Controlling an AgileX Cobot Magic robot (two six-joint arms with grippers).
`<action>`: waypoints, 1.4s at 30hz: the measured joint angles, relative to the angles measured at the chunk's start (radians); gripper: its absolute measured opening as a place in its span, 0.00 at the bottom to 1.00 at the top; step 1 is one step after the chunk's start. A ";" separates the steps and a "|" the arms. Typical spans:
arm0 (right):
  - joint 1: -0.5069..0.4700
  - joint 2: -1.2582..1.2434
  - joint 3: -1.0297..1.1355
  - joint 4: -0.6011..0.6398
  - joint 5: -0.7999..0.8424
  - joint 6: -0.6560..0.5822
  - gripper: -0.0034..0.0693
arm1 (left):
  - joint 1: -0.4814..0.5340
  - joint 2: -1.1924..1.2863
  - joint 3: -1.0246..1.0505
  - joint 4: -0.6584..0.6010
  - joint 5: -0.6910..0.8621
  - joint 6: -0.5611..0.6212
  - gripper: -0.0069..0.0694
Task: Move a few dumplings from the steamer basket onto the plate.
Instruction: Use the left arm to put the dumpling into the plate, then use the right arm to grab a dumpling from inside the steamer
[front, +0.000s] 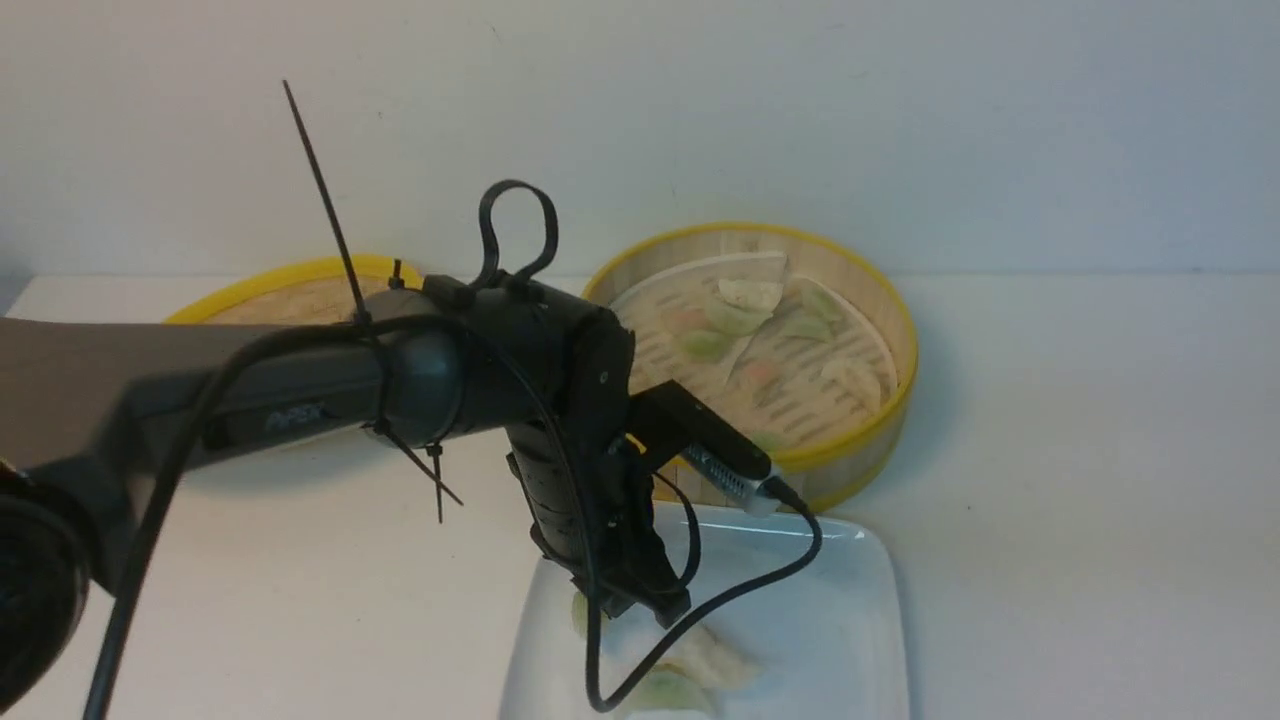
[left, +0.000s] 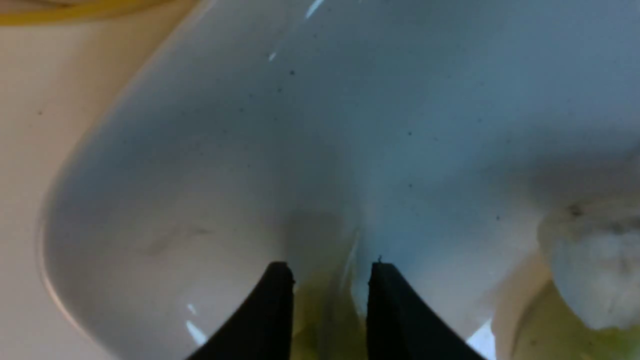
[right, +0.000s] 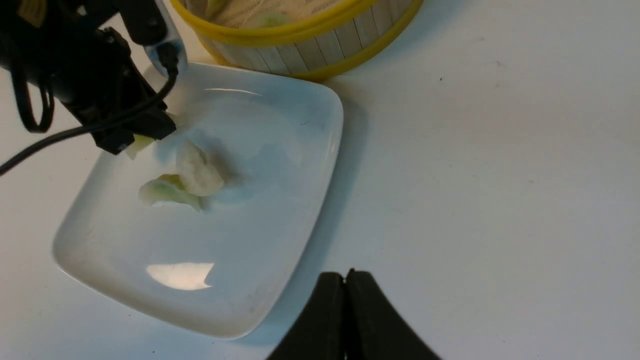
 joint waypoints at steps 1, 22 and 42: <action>0.000 0.000 0.000 0.000 0.000 0.000 0.03 | 0.000 0.002 0.000 0.000 -0.008 0.000 0.32; 0.000 0.388 -0.348 0.068 0.056 -0.112 0.03 | 0.000 -0.292 -0.228 0.107 0.331 -0.171 0.17; 0.263 1.185 -0.786 -0.132 -0.163 -0.231 0.14 | 0.000 -1.004 0.153 -0.005 0.372 -0.235 0.08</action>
